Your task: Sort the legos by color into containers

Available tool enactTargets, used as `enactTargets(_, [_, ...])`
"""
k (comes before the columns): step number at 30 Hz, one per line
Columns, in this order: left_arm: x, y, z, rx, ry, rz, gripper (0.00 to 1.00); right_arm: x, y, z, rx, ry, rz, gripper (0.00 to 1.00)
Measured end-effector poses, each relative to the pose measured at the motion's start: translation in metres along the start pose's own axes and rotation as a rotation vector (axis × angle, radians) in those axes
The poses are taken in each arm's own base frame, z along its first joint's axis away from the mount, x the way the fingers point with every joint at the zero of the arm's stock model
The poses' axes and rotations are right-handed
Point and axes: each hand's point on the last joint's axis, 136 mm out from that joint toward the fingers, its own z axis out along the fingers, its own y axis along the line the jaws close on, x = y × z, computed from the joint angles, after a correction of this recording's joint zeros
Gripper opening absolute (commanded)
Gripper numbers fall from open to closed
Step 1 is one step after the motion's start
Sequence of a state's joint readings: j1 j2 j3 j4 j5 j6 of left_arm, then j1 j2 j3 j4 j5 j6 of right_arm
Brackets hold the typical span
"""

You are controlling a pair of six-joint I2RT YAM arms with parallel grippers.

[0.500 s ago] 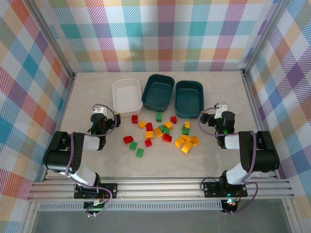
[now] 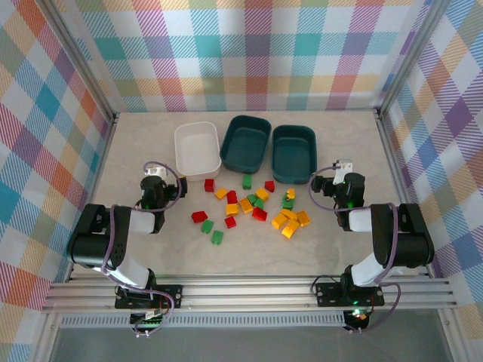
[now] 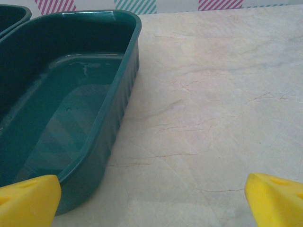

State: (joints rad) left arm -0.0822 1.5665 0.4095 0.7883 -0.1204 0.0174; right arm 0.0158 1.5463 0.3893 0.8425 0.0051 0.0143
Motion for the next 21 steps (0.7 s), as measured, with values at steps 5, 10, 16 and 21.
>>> enactTargets(5, [0.0001,0.0,0.0,0.0,0.0,0.0,1.0,-0.0002,0.0001,0.0,0.0,0.0,0.0,1.0])
enactTargets(10, [0.0001,0.0,0.0,0.0,0.0,0.0,1.0,-0.0006,0.0006,0.0007,-0.004,0.002,0.001,1.0])
enactTargets(16, [-0.0001,0.0,0.0,0.0,0.0,0.0,1.0,-0.0006,0.0011,0.0007,-0.007,0.003,0.001,1.0])
enactTargets(21, [-0.0001,0.0,0.0,0.0,0.0,0.0,1.0,-0.0007,0.0004,0.0006,-0.006,0.002,0.002,1.0])
